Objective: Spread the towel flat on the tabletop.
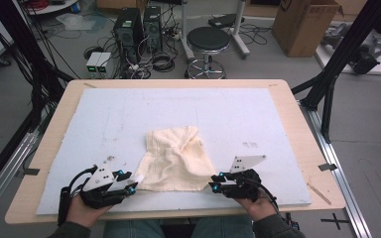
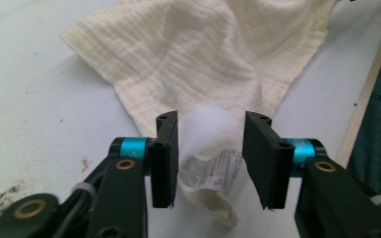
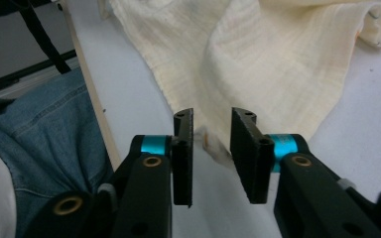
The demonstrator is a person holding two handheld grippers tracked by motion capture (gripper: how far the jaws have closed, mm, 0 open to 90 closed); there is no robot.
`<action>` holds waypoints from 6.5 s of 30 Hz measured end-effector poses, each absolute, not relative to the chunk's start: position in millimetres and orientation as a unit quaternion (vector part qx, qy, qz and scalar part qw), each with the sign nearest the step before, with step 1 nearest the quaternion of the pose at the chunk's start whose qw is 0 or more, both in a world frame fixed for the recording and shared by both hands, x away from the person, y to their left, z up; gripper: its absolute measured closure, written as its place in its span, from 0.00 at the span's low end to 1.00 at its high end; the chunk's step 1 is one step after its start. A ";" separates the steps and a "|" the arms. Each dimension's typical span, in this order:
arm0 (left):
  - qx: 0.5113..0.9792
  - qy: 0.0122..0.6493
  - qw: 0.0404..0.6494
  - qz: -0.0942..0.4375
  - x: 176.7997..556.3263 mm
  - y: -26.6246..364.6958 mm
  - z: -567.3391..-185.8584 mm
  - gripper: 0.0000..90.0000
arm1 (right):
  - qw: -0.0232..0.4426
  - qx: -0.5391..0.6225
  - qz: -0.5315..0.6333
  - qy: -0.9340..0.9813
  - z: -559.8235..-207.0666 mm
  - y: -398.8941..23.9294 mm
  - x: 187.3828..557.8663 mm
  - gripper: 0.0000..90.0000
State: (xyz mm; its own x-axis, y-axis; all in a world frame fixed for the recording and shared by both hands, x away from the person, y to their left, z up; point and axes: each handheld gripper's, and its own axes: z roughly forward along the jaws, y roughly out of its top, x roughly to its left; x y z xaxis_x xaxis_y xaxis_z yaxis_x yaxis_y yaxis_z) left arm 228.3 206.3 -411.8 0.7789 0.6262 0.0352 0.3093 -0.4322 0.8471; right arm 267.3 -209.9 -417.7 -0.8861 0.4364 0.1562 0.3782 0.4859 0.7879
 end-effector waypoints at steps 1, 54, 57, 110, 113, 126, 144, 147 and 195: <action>0.827 0.282 0.454 0.175 228.8 207.1 -411.7 0.63 | 0.031 0.238 0.452 0.859 -416.7 -210.7 267.0 0.74; 0.812 0.380 0.417 0.152 402.9 144.5 -414.6 0.52 | 0.037 0.330 0.413 0.848 -418.4 -174.9 436.5 0.76; 0.819 0.378 0.402 0.157 403.9 142.1 -417.8 0.53 | 0.029 0.334 0.404 0.851 -424.6 -171.1 437.5 0.76; 0.834 0.391 0.359 0.150 411.4 141.6 -427.8 0.93 | 0.078 0.372 0.348 0.857 -417.4 -207.4 438.2 0.72; 0.842 0.371 0.361 0.153 401.2 140.1 -420.4 0.95 | 0.076 0.366 0.344 0.862 -419.9 -204.0 435.1 0.71; 0.886 0.280 0.346 0.132 348.3 119.6 -418.1 0.93 | 0.070 0.337 0.345 0.873 -424.5 -210.1 403.1 0.72; 0.858 0.310 0.405 0.057 365.1 142.4 -411.7 0.74 | 0.089 0.362 0.378 0.847 -407.7 -237.5 409.9 0.72; 0.866 0.305 0.393 0.051 366.8 136.7 -417.3 0.81 | 0.094 0.379 0.383 0.837 -404.9 -239.2 415.9 0.72; 0.780 0.453 0.422 0.089 435.9 151.2 -434.5 0.67 | 0.110 0.393 0.320 0.855 -428.4 -245.2 442.9 0.94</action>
